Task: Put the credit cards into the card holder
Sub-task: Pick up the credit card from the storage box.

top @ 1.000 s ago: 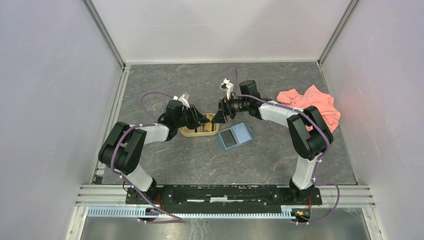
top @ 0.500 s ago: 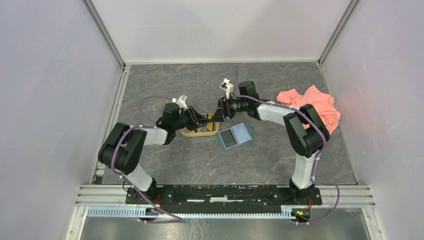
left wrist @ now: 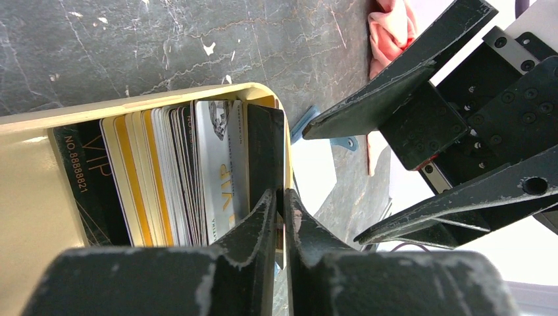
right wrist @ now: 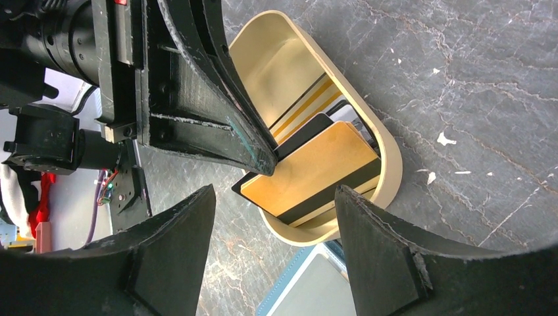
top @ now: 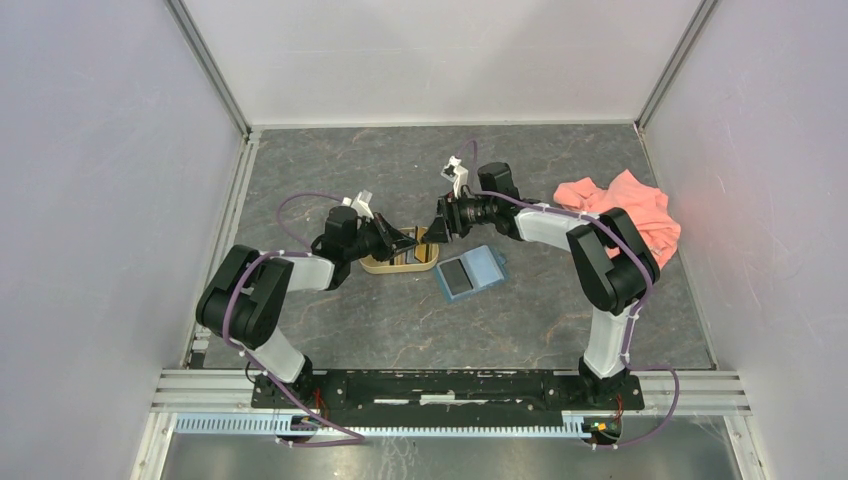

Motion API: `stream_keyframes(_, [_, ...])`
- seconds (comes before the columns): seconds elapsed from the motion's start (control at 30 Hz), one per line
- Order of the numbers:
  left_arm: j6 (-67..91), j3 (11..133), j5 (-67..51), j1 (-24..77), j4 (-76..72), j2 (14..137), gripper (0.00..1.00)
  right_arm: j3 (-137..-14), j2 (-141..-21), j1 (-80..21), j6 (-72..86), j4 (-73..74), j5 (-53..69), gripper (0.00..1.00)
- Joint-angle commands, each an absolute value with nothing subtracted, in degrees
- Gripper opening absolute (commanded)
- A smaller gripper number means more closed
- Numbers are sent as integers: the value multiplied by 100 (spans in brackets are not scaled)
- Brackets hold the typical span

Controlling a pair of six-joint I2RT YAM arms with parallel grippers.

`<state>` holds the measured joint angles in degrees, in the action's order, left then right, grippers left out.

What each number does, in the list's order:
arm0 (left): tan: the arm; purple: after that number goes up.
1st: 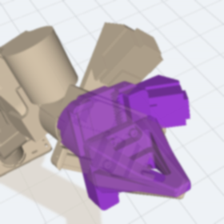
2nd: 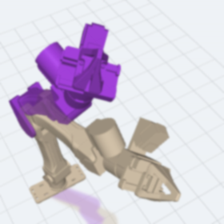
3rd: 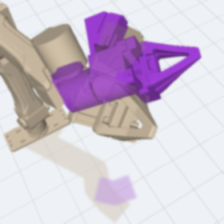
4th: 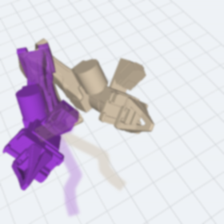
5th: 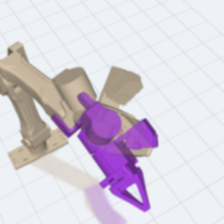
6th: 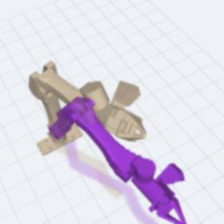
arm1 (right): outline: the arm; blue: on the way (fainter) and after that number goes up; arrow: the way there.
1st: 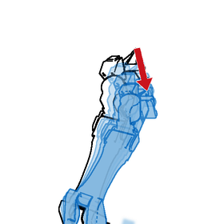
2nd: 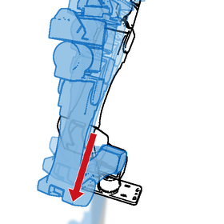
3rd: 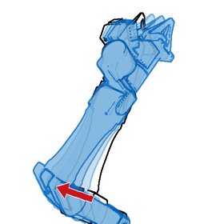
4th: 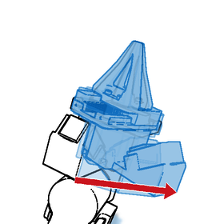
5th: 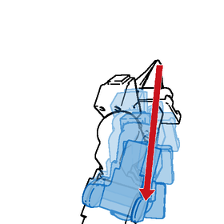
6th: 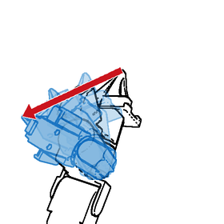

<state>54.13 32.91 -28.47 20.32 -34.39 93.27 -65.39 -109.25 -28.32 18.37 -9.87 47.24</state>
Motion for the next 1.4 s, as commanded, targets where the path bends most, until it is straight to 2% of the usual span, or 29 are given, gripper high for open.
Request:
stream_keyframes(0.0, [5590, 3261, -2738, 1996, -3585, 9237, 12, -6447, -10758, -2790, 1908, -1247, 4676, 73])
stream_keyframes(0.3, [5421, 3195, -2610, 1930, -3318, 9017, 3, -6408, -10696, -2782, 1825, -1230, 4685, 73])
stream_keyframes(0.97, [4393, 3350, -2043, 1846, -1908, 8281, 2, -6438, -10581, -2776, 1381, -1097, 4846, 75])
stream_keyframes(1.17, [3781, 3457, -1563, 1843, -1294, 7599, 2, -6554, -10415, -2777, 734, -774, 5000, 76])
stream_keyframes(1.37, [3345, 3384, -1742, 1845, -1269, 6989, 2, -6682, -10014, -2777, -570, -112, 5270, 77])
